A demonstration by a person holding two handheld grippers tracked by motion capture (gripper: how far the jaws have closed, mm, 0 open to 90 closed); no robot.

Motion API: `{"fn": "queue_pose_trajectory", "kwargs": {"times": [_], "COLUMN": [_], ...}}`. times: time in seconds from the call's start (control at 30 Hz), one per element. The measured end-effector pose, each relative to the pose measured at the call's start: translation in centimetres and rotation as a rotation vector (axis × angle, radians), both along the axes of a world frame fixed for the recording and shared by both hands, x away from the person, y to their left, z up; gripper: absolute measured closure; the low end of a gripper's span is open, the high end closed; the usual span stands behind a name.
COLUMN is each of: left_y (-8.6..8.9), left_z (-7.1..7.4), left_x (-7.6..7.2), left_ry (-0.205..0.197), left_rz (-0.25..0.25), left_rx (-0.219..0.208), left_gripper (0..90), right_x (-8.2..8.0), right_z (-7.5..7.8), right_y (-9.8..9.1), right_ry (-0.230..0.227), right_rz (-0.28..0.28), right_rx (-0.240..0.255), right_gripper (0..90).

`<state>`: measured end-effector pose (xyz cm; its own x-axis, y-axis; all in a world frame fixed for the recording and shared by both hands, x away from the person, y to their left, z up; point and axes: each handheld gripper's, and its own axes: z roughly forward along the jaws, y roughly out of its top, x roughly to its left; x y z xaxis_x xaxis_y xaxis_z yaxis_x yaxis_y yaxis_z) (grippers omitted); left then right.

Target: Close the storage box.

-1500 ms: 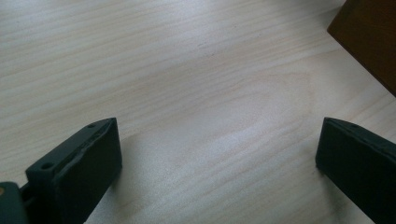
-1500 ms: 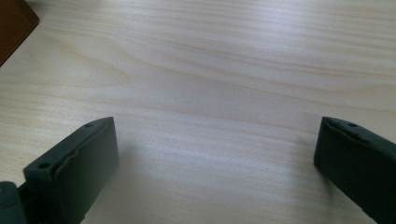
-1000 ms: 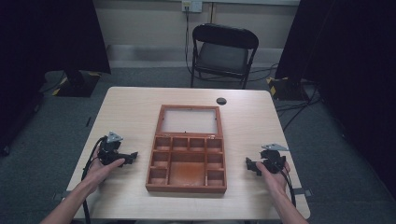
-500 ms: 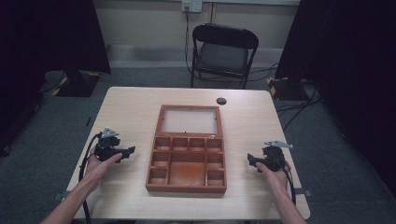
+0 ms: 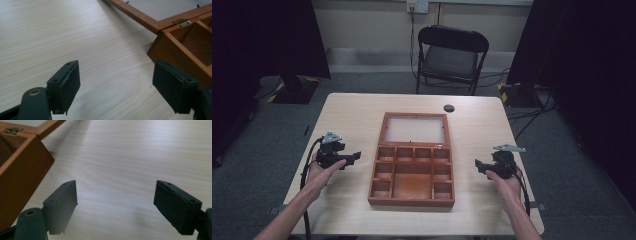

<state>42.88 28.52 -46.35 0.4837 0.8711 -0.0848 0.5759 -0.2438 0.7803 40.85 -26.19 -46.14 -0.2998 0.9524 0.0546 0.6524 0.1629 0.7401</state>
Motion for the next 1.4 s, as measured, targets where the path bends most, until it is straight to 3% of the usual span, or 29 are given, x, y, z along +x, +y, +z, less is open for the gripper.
{"fn": "queue_pose_trajectory", "kwargs": {"times": [0.1,0.2,0.23,0.3,0.37,0.47,0.5,0.57,0.6,0.63,0.67,0.73,0.77,0.9,0.97,1.07,1.13,1.2,1.3,1.4], "left_y": [-0.2,-0.3,-0.3,-0.3,-0.6,-1.1,-1.6,-2.1,-2.4,-2.9,-2.9,-3.4,-4.0,-4.9,-5.3,-6.0,-6.5,-6.7,-7.1,-7.3], "left_z": [0.0,0.5,1.0,1.2,1.9,2.4,3.0,3.3,3.7,4.0,4.0,3.9,3.5,2.8,2.1,1.1,0.6,0.4,0.2,0.1], "left_x": [0.4,1.1,1.5,2.0,3.2,3.8,4.2,4.4,4.7,5.2,5.2,5.8,6.3,6.5,6.8,7.3,7.7,8.0,8.3,8.6], "left_ry": [0.041,0.076,0.049,0.062,0.053,0.045,0.024,0.011,-0.002,-0.007,-0.007,0.007,0.034,0.025,0.043,0.072,0.097,0.110,0.124,0.159], "left_rz": [-0.007,-0.021,0.002,-0.011,-0.003,0.002,-0.026,-0.028,-0.038,-0.039,-0.039,-0.042,-0.059,-0.055,-0.057,-0.068,-0.070,-0.070,-0.076,-0.071], "left_rx": [-0.026,-0.016,-0.022,-0.015,-0.034,-0.033,0.009,0.022,0.025,-0.005,-0.005,-0.027,0.008,0.019,-0.020,-0.021,-0.044,-0.050,-0.049,-0.081], "left_gripper": [21.6,20.4,22.7,21.4,21.8,20.3,18.3,18.6,18.7,18.4,17.9,18.0,17.9,18.5,19.9,20.0,20.2,20.1,19.6,19.0], "right_x": [0.6,1.2,1.9,2.5,3.4,4.3,5.0,5.2,6.0,6.3,6.6,7.1,7.4,7.9,8.5,9.4,10.2,10.4,11.0,11.2], "right_z": [1.1,1.6,2.2,2.7,3.4,4.1,4.7,5.0,5.4,5.4,5.5,5.4,5.3,4.3,3.5,2.3,1.2,0.9,0.4,0.1], "right_y": [0.4,0.7,1.2,1.8,2.4,3.2,3.8,4.1,4.8,5.0,5.4,6.0,6.4,7.4,8.1,8.8,9.3,9.4,9.9,10.3], "right_ry": [-0.035,-0.037,-0.031,-0.028,-0.034,-0.039,-0.057,-0.067,-0.061,-0.065,-0.071,-0.067,-0.063,-0.064,-0.047,-0.012,0.026,0.028,0.067,0.057], "right_rz": [0.032,0.059,0.080,0.092,0.110,0.117,0.128,0.132,0.165,0.167,0.175,0.192,0.205,0.235,0.256,0.260,0.262,0.266,0.261,0.256], "right_rx": [0.013,0.032,0.046,0.060,0.064,0.062,0.032,0.025,0.059,0.057,0.050,0.049,0.048,0.050,0.038,0.037,0.043,0.047,0.060,0.054], "right_gripper": [20.2,21.0,21.6,21.0,20.6,18.2,15.3,14.5,16.2,16.0,16.0,15.9,16.0,19.9,19.5,19.2,17.4,17.6,17.2,16.9]}}
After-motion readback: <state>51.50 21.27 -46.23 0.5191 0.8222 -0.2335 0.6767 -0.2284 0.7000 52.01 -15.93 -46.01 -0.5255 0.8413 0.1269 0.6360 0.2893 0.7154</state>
